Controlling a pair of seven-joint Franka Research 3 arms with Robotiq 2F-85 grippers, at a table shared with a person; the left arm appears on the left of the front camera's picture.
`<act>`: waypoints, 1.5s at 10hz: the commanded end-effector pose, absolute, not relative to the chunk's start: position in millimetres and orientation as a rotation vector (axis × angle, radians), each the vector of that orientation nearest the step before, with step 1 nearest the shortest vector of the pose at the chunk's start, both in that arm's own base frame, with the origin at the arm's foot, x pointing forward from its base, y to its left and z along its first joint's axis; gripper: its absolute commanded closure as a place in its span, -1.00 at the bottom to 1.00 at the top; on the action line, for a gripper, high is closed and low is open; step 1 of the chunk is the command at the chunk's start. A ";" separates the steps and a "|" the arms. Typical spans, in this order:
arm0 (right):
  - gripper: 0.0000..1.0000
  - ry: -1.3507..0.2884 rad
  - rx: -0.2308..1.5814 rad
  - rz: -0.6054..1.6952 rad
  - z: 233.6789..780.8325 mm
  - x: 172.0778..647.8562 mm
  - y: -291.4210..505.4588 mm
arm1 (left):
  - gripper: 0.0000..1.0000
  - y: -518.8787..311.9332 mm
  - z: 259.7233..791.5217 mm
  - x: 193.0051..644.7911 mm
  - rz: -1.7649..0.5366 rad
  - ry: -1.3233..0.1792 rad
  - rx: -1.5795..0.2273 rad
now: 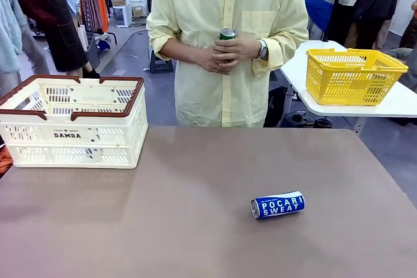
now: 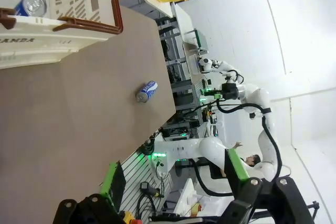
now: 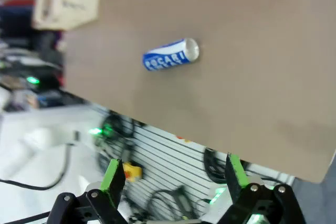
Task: Place the drinks into the Shopping basket.
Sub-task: Pick up one drink and place it into the Shopping basket.
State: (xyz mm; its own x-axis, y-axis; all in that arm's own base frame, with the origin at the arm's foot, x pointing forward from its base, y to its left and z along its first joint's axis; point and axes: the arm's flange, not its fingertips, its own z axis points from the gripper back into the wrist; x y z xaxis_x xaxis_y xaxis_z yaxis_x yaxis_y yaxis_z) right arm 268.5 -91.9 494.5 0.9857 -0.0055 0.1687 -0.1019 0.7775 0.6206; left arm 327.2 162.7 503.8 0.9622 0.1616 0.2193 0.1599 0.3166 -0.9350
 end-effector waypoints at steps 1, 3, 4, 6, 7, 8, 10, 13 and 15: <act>-1.00 -0.109 0.367 0.261 485.5 298.0 -44.4 | -1.00 164.2 505.1 324.3 0.004 -0.289 -1.252; -1.00 -0.098 0.258 0.382 474.1 299.0 13.0 | -1.00 164.2 505.1 324.3 0.004 -0.289 -1.252; -1.00 -0.143 0.204 0.400 467.8 294.0 39.6 | -1.00 164.2 505.1 324.3 0.004 -0.289 -1.252; -1.00 -0.099 0.256 0.416 491.2 305.6 32.7 | -1.00 164.2 505.1 324.3 0.004 -0.289 -1.252; -1.00 -0.099 0.256 0.416 491.2 305.6 32.7 | -1.00 164.2 505.1 324.3 0.004 -0.289 -1.252; -1.00 -0.156 0.219 0.448 499.0 308.5 53.0 | -1.00 164.2 505.1 324.3 0.004 -0.289 -1.252; -1.00 -0.028 0.015 0.332 474.1 332.2 95.4 | -1.00 164.2 505.1 324.3 0.004 -0.289 -1.252; -1.00 0.055 0.044 0.128 426.7 368.8 151.0 | -1.00 164.2 505.1 324.3 0.004 -0.289 -1.252; -1.00 -0.041 0.017 0.070 390.9 393.1 169.8 | -1.00 164.2 505.1 324.3 0.004 -0.289 -1.252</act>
